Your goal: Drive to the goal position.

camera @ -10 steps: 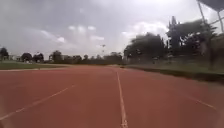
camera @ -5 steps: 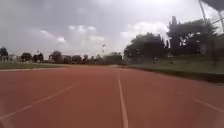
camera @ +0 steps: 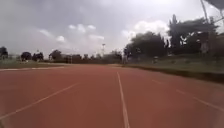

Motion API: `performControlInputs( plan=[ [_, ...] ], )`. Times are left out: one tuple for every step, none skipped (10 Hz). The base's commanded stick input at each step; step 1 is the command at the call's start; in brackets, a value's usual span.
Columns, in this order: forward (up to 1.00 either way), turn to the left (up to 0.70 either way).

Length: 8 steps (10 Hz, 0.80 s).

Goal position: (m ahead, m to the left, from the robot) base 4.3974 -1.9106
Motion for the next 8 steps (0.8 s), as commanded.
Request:
performControlInputs(
  plan=[
    [0.45,-0.12],
    [0.45,-0.15],
    [0.45,-0.18],
    [0.45,-0.20],
    [0.45,-0.23],
    [0.45,-0.25],
    [0.45,-0.27],
    [0.45,-0.27]
  ],
)
